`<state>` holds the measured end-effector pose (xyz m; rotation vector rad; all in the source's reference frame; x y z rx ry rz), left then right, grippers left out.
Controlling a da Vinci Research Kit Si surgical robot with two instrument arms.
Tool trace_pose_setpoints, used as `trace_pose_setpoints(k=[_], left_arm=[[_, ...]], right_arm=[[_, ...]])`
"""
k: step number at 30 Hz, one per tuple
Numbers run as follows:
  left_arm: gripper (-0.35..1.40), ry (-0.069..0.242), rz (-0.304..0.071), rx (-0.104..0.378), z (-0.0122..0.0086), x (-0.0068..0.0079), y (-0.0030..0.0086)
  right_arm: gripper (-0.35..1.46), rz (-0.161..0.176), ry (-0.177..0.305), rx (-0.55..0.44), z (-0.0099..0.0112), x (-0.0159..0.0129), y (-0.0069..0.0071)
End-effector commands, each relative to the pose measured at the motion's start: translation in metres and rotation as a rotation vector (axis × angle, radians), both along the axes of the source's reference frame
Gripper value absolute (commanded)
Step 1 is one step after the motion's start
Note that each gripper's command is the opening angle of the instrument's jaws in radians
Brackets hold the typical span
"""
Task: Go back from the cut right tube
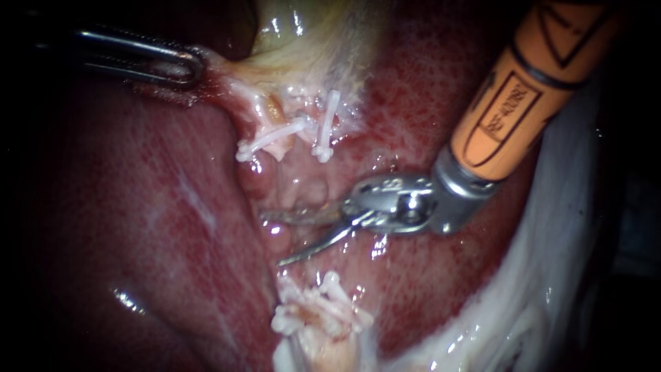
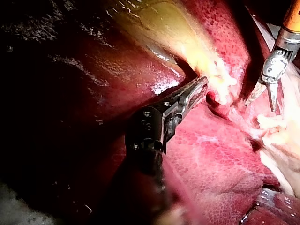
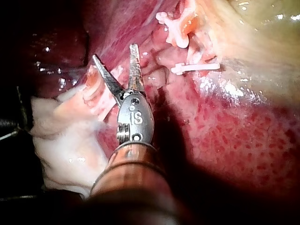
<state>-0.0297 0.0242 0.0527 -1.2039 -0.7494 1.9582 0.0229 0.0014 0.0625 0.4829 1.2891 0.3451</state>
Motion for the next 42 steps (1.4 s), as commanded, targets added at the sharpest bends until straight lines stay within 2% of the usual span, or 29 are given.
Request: trace_pose_setpoints(k=[1, 3, 4, 7, 10, 14, 19, 21, 23, 31, 39, 42], left_arm=[[-0.35, -0.001, 0.001, 0.000, 0.0001, 0.0000, 0.0000], [-0.35, 0.000, -0.002, -0.002, 0.0001, 0.0001, 0.0001], [-0.35, 0.000, -0.002, -0.002, 0.0002, 0.0001, 0.0001], [-0.35, 0.000, -0.002, -0.002, 0.0002, 0.0001, 0.0001], [-0.35, 0.000, -0.002, -0.002, 0.0002, 0.0001, 0.0001], [-0.35, 0.001, -0.002, -0.002, 0.0003, 0.0001, 0.0000], [-0.35, 0.003, -0.004, -0.007, 0.0009, -0.0003, -0.0004], [-0.35, 0.008, -0.008, -0.013, 0.0016, -0.0008, -0.0009], [-0.35, 0.005, -0.002, -0.015, 0.0025, -0.0014, -0.0015], [-0.35, -0.001, 0.026, -0.018, 0.0055, -0.0032, -0.0029], [-0.35, -0.002, 0.028, -0.018, 0.0055, -0.0033, -0.0029], [-0.35, -0.007, 0.032, -0.013, 0.0048, -0.0028, -0.0023]], right_arm=[[1.43, -0.007, -0.037, -0.073, -0.0005, -0.0011, 0.0000], [1.43, -0.024, -0.104, -0.149, -0.0011, -0.0027, -0.0001], [1.43, -0.042, -0.158, -0.188, -0.0014, -0.0037, -0.0002], [1.43, -0.082, -0.278, -0.265, -0.0017, -0.0061, -0.0002], [1.43, -0.105, -0.347, -0.307, -0.0017, -0.0082, -0.0001], [1.43, -0.113, -0.362, -0.317, -0.0013, -0.0100, 0.0004], [1.45, -0.115, -0.369, -0.313, -0.0013, -0.0106, 0.0010], [1.45, -0.120, -0.365, -0.305, -0.0013, -0.0107, 0.0010], [1.45, -0.140, -0.346, -0.298, -0.0014, -0.0107, 0.0009], [1.45, -0.141, -0.345, -0.298, -0.0015, -0.0109, 0.0008], [1.45, -0.142, -0.344, -0.298, -0.0016, -0.0110, 0.0009], [1.45, -0.167, -0.318, -0.282, -0.0016, -0.0105, 0.0008]])
